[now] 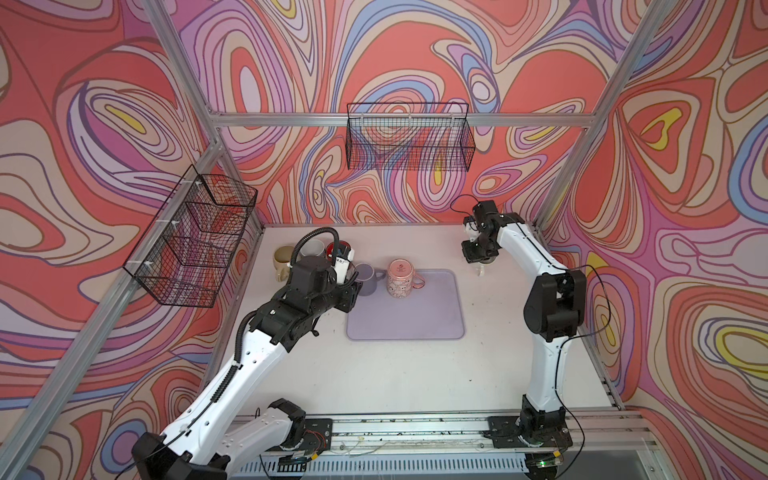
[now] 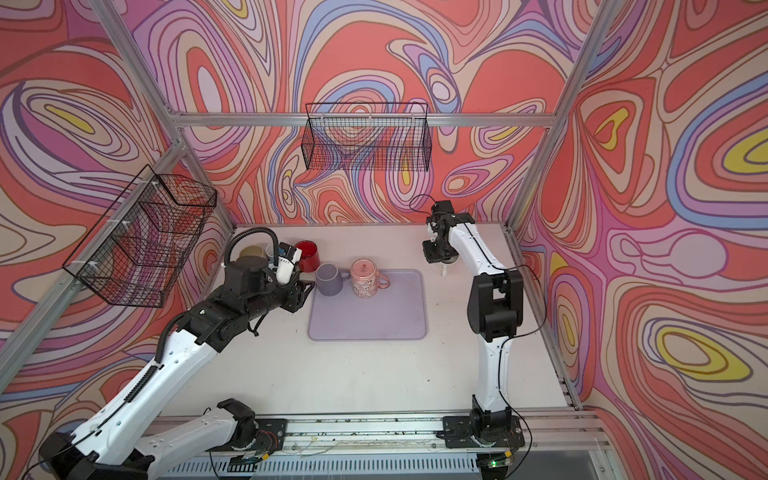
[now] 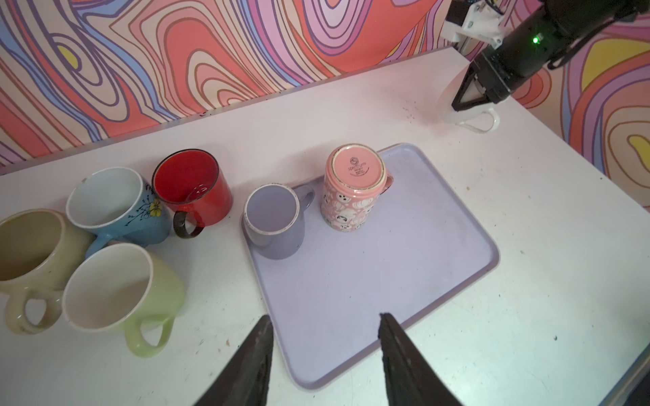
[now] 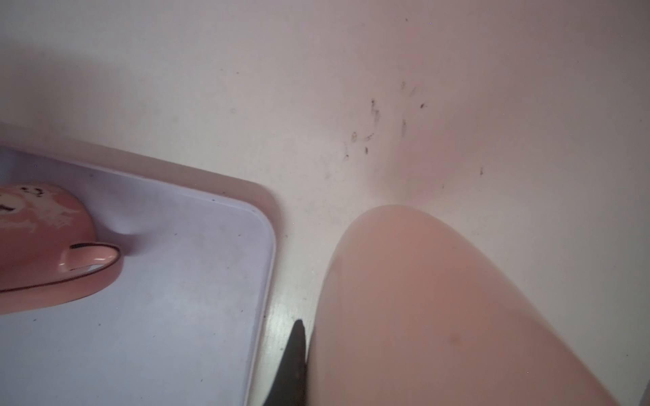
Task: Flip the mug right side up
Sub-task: 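Set the white mug upright beyond the tray and open the right gripper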
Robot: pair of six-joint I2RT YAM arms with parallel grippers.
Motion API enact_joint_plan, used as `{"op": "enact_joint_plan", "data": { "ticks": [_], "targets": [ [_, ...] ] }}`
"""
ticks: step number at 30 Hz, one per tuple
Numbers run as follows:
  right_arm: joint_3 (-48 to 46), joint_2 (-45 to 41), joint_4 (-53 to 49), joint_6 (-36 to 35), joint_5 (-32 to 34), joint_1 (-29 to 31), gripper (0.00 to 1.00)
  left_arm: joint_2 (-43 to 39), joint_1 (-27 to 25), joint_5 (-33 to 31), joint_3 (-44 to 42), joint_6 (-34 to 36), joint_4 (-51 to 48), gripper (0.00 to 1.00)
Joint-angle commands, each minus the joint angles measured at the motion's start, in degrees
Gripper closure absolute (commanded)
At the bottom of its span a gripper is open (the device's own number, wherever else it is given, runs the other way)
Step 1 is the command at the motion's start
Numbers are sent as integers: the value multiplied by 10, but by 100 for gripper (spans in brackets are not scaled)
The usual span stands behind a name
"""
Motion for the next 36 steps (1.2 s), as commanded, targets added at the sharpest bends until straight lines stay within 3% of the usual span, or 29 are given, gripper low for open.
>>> {"op": "enact_joint_plan", "data": {
  "ticks": [1,5,17,27,31,36],
  "targets": [
    [49,16,-13,-16,36,-15,100,-36,2,-9,-47,35,-30,49],
    [91,58,-17,-15,26,-27,100,-62,2,-3,-86,34,-4,49],
    [164,145,-10,-14,-35,-58,100,-61,2,8,-88,43,-19,50],
    [192,179,-14,-24,-48,-69,100,-55,2,8,-88,37,-9,50],
    [191,177,-11,-25,-59,-76,85,-52,2,7,-88,38,-8,50],
    [193,171,-6,-30,-65,-78,76,-53,3,7,-88,35,-6,50]
  ]
}}
